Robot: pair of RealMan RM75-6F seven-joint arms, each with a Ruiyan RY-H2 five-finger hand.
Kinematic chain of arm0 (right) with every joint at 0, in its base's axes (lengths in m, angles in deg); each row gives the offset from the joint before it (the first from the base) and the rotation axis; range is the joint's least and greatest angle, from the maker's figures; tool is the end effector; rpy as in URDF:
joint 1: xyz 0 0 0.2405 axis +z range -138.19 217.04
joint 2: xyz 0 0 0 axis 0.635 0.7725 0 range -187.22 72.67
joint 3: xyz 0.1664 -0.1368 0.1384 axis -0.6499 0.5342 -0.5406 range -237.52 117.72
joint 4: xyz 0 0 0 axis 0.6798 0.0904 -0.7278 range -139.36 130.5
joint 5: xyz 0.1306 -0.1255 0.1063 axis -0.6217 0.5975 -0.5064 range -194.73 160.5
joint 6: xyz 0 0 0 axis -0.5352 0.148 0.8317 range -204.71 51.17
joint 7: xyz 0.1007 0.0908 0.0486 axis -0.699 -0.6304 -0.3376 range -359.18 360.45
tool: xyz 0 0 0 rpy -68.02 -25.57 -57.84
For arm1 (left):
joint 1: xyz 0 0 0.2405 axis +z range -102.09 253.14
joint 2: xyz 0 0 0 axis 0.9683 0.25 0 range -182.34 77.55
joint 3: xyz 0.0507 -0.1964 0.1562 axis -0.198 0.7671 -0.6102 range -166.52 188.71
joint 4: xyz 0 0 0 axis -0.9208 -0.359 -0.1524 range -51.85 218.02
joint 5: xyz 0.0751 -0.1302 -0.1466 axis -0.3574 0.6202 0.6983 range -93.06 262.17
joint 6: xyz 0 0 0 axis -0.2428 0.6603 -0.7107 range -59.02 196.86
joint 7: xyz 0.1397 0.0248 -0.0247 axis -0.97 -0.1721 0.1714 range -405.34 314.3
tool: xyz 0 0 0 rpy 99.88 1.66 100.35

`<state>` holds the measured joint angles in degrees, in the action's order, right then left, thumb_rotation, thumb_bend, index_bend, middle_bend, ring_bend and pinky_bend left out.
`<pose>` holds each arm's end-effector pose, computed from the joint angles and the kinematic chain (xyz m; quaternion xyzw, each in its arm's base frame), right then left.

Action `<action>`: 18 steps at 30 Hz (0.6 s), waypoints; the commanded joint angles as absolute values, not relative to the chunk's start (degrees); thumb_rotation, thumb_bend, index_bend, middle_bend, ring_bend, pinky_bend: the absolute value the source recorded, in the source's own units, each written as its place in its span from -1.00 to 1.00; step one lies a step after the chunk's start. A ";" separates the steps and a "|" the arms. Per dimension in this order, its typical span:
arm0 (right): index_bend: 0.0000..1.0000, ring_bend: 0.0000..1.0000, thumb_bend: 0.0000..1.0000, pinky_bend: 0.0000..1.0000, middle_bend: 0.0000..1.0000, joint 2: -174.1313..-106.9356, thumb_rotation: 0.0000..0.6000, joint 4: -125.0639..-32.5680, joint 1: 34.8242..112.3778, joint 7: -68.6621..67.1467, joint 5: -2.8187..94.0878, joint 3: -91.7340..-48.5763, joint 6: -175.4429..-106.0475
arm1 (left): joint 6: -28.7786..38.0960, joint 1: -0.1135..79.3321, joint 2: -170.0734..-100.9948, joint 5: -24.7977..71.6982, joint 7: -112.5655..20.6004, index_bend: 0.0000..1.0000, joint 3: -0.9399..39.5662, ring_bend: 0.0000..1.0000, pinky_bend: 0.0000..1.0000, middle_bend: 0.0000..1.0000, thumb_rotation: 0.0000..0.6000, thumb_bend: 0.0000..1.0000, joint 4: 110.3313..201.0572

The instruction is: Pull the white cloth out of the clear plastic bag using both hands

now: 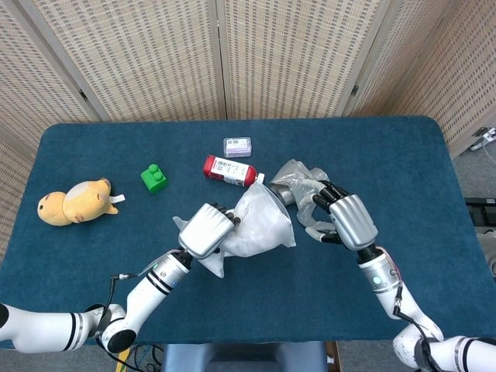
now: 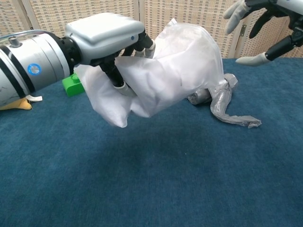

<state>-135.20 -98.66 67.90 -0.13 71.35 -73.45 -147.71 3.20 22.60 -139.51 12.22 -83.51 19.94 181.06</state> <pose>-0.1552 -0.3031 0.0781 0.6536 -0.3466 0.5524 0.3841 -0.0309 0.3155 0.0042 -0.7914 -0.1462 -0.4503 0.3868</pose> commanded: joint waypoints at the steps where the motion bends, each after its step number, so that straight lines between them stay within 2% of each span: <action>1: -0.16 -0.64 -0.75 -0.24 -0.59 -136.06 1.00 -98.56 68.89 0.22 70.93 -73.79 -147.13 | 3.19 22.79 -139.12 11.87 -83.55 0.09 20.19 0.27 0.28 0.56 1.00 -0.74 181.53; 18: -0.16 -0.66 -0.84 -0.25 -0.61 -139.29 1.00 -97.13 72.50 1.53 68.48 -73.88 -145.31 | 3.28 23.33 -137.63 10.12 -83.54 0.09 21.63 0.27 0.28 0.56 1.00 -0.74 183.57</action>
